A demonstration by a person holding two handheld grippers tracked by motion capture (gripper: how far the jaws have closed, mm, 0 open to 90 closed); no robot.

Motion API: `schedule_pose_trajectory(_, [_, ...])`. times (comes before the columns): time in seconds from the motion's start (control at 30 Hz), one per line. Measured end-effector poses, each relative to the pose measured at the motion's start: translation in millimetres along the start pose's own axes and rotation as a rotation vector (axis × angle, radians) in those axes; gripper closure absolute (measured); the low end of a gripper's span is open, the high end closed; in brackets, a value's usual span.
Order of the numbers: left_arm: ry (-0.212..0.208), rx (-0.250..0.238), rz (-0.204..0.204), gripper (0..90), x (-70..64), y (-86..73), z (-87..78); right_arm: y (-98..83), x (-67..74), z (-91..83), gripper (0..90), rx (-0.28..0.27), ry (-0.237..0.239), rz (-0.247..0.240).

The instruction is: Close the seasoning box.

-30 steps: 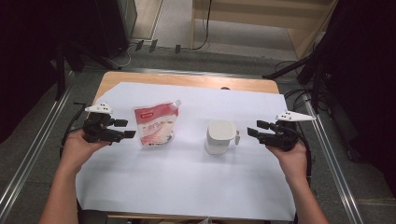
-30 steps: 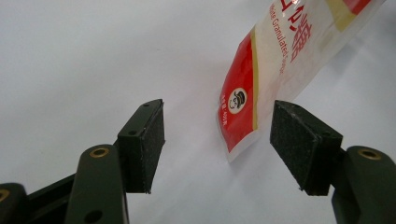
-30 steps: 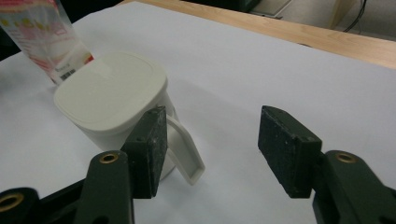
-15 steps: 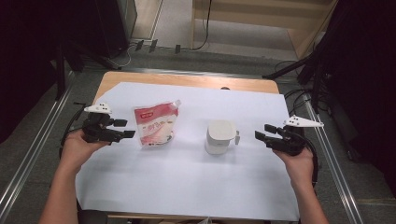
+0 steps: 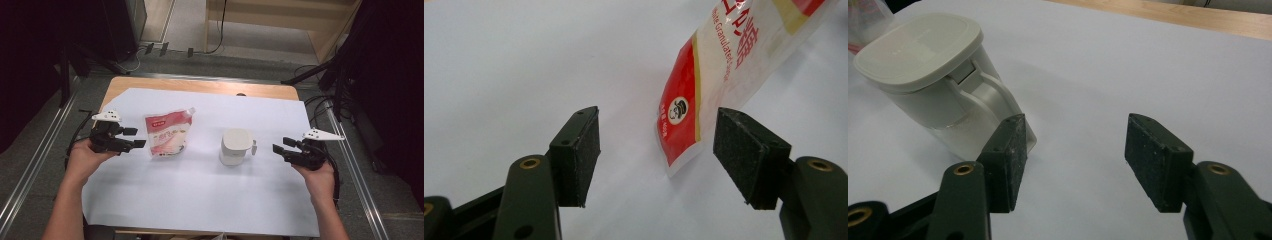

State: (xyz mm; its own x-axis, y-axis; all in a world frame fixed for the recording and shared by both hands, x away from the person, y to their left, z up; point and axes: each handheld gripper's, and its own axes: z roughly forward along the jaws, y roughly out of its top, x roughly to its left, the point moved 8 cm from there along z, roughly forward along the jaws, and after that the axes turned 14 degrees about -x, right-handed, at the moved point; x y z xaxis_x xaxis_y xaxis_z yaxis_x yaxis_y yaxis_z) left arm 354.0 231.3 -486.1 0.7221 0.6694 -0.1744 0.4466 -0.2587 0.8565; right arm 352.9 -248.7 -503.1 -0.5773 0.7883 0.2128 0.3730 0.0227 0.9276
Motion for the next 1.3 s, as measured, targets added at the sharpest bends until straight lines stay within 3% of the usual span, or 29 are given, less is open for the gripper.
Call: schedule_pose_trajectory(1.3, [0.013, 0.013, -0.013, 35.4, 3.6, -3.9, -1.7, -3.5, 1.9, 6.8, 40.8, 0.016, -0.009, -0.023])
